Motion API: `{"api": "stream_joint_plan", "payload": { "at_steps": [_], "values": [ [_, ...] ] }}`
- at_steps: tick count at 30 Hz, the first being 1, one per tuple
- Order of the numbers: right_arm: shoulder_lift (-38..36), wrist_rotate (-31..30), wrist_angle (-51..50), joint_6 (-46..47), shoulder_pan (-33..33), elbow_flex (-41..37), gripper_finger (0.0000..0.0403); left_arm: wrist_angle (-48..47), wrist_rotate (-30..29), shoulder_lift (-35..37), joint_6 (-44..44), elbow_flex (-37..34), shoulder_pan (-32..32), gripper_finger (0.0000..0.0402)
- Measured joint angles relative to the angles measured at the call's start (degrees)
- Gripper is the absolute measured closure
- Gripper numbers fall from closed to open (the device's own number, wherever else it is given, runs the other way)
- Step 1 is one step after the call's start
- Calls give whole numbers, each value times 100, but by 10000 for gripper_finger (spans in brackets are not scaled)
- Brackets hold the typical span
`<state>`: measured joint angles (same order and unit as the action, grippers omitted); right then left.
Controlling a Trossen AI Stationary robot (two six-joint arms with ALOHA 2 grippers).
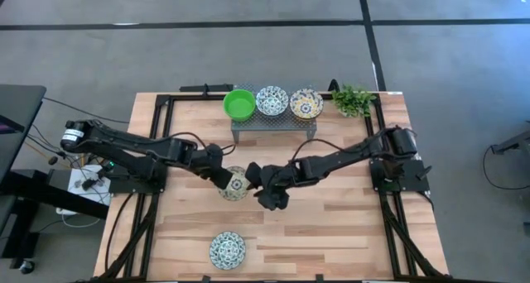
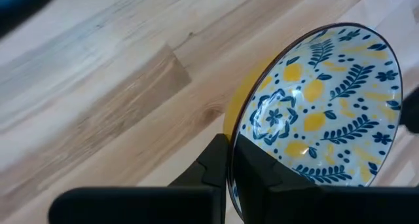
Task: Pick & Place Mini bowls
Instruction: Stack the yellow patterned bowl on top of the yellow patterned bowl on the shelf
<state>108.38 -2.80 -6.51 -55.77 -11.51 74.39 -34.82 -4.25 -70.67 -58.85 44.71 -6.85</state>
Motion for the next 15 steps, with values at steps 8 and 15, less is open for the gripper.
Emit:
{"api": "stream_joint_plan", "payload": {
  "at_steps": [8,15],
  "values": [
    [-11,57,574,-128,255,4,243,21,2,0,36,0,15,384],
    [-7,560,31,-165,379,0,243,80,35,-4,164,-9,52,382]
  ]
}}
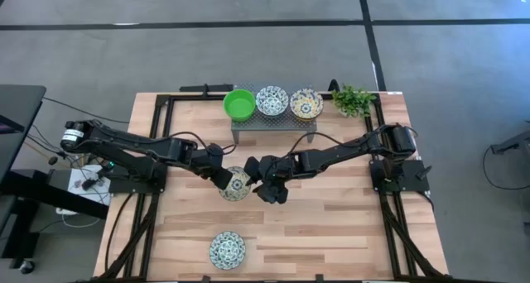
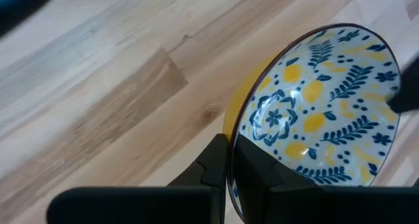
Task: Pick & Place Mini bowls
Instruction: Stack the yellow patterned bowl on top of the yellow patterned bowl on the shelf
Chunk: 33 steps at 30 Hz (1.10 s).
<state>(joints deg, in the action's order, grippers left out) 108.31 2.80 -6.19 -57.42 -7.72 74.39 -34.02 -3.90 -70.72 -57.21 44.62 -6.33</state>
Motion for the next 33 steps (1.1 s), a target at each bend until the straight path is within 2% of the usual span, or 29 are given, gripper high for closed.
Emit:
{"api": "stream_joint_plan", "payload": {
  "at_steps": [11,21,29,33],
  "values": [
    [-7,39,-66,-14,47,2,253,517,-10,0,-2,0,14,381],
    [-7,88,-124,-395,51,2,317,748,70,2,-4,-4,97,377],
    [9,58,-225,-393,0,-22,389,1478,97,20,6,-4,281,338],
    [7,41,-178,-185,3,-19,390,1641,118,15,-2,-4,273,308]
  ]
}}
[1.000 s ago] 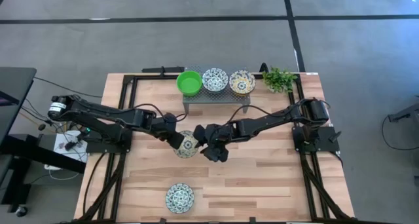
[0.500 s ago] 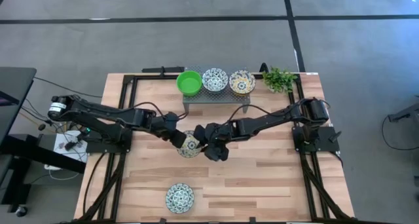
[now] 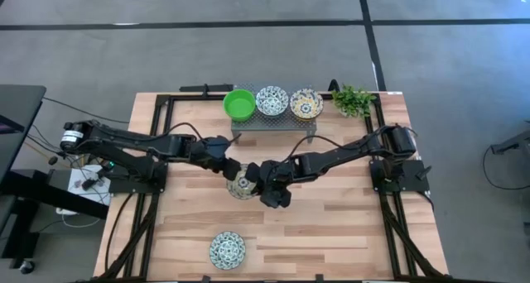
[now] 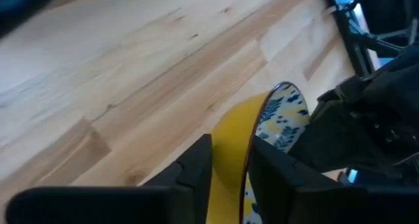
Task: Pick & Place Mini bowls
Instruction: Stack the yellow patterned bowl on top of the yellow patterned bowl on the shelf
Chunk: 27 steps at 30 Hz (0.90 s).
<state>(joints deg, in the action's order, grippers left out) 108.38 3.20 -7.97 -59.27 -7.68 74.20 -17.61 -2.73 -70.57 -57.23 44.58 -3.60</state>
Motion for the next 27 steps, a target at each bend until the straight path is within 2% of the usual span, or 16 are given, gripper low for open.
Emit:
{"api": "stream_joint_plan", "payload": {
  "at_steps": [5,10,14,20,25,27],
  "values": [
    [-22,-10,-150,524,0,25,383,371,-31,-16,2,-3,-11,278],
    [-94,-77,-433,1133,-66,43,394,610,-94,-17,172,-7,-7,269],
    [-346,-620,-1028,1842,-251,33,392,644,-42,-9,438,0,-15,273],
    [-957,-989,-2356,2954,-392,28,388,865,29,229,843,7,-59,286],
    [-1716,-1755,-3599,3721,-477,20,395,892,-15,568,1228,9,-209,295],
    [-2080,-2073,-3802,3894,-504,19,391,890,-23,662,1360,9,-253,297]
  ]
}}
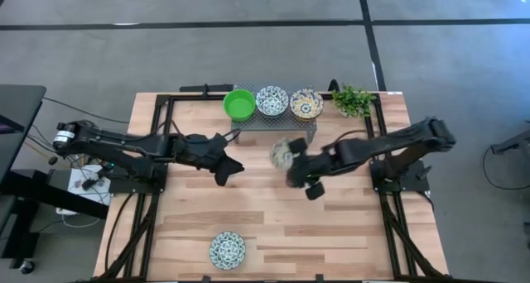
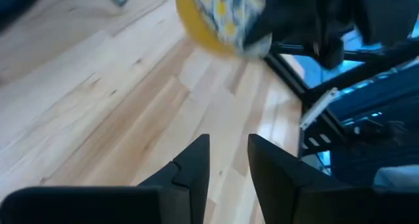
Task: Pick & Place Mini bowls
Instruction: Stack the yellow patterned bowl on top of the yellow patterned bowl on the shelf
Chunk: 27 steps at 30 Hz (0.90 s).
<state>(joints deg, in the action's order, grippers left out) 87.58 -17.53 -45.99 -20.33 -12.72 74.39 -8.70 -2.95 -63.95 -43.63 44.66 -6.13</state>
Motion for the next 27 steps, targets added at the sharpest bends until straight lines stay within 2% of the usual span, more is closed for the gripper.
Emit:
{"api": "stream_joint_plan", "payload": {
  "at_steps": [3,7,9,12,17,20,27],
  "values": [
    [-593,-664,-147,95,-58,2,387,4,-12,77,147,0,-37,298],
    [-1283,-1943,-138,52,125,2,394,10,-29,95,164,0,-35,298],
    [-1543,-2144,-162,47,464,2,397,20,-71,95,164,0,-35,298],
    [-1757,-1817,-172,76,1120,2,393,20,-257,81,183,0,-35,298],
    [-1613,-632,-148,-157,2281,2,385,21,-511,81,183,0,-32,298],
    [-1382,-29,-17,-443,2728,2,390,21,-517,81,183,0,-32,298],
    [-984,119,-26,-659,3188,2,387,21,-517,81,183,-2,-32,298]
  ]
}}
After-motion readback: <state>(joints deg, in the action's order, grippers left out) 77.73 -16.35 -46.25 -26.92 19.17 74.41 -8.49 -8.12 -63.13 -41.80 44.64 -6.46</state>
